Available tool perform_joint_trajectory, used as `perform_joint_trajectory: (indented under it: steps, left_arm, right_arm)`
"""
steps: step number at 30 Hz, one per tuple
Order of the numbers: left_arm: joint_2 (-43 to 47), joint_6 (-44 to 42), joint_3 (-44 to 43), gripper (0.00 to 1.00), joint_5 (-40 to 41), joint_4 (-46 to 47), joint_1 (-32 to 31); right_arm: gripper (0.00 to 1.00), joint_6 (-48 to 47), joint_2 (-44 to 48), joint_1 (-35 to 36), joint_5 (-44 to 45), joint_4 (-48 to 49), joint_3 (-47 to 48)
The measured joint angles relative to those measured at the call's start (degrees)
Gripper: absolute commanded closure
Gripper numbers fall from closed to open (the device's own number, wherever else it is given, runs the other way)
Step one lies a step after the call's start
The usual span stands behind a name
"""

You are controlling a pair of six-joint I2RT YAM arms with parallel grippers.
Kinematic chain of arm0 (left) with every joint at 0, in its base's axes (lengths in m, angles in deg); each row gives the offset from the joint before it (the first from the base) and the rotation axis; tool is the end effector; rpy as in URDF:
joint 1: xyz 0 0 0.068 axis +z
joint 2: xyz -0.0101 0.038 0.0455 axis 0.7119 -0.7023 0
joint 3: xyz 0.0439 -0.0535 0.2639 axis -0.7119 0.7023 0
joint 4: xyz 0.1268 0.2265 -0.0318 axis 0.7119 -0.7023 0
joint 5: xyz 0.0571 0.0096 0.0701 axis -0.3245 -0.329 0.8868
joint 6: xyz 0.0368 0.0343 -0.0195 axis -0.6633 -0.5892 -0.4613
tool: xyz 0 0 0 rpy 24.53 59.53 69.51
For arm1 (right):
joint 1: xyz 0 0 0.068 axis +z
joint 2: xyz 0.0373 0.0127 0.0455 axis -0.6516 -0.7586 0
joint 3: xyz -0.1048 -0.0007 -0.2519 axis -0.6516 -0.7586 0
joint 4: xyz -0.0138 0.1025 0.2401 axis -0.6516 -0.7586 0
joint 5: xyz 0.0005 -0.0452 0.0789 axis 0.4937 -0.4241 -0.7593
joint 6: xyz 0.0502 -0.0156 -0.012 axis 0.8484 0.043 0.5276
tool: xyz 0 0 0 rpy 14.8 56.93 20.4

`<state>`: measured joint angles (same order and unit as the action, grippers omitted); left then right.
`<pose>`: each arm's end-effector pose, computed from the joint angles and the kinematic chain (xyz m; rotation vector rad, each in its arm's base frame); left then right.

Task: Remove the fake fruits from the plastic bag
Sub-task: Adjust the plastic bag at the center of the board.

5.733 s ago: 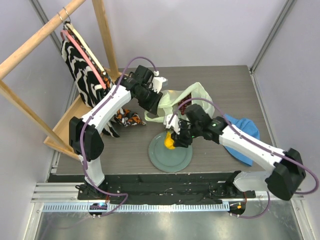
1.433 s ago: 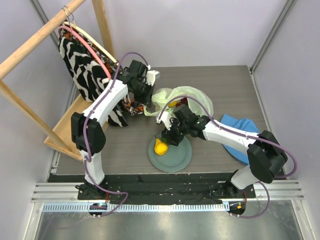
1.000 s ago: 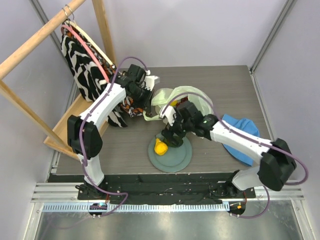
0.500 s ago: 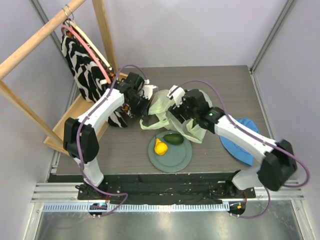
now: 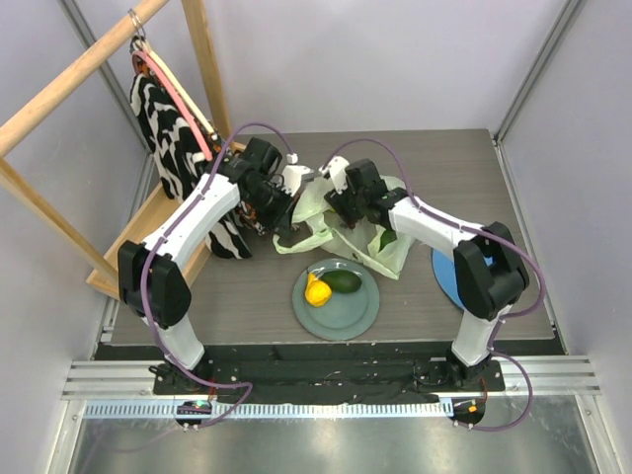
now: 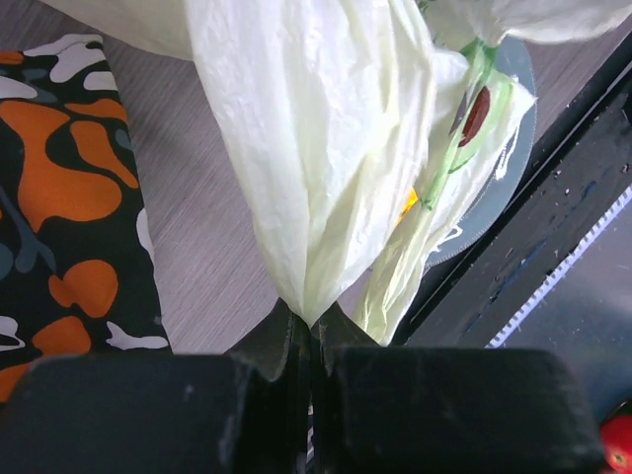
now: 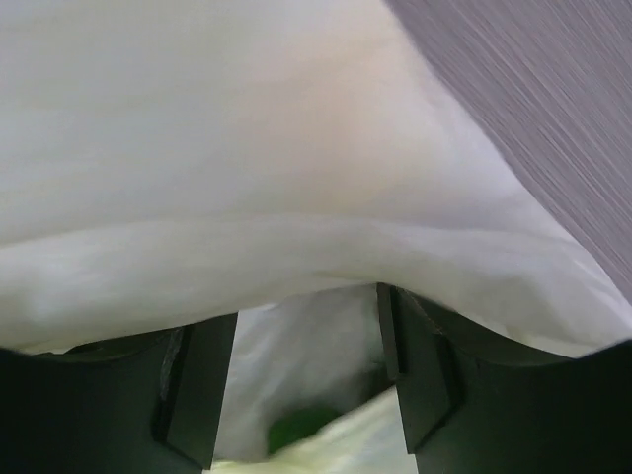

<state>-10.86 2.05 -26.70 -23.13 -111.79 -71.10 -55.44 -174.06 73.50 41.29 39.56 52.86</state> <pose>0.3093 -0.1666 0.3133 0.9582 2.5783 -0.7123 0.3383 0.2143 0.2421 -0.9595 2.0718 0.0140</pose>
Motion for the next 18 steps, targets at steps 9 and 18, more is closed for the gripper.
perform_joint_trajectory:
  steps: [9, 18]
  left_arm:
    - [1.0, -4.0, -0.8, 1.00, -1.8, -1.4, -0.6]
    - [-3.6, -11.5, -8.5, 1.00, -4.6, -9.6, -10.2]
  right_arm:
    - [0.37, 1.7, 8.0, -20.0, 4.0, 1.8, -13.2]
    - [0.44, 7.8, 31.1, -20.7, -6.6, -3.8, -18.0]
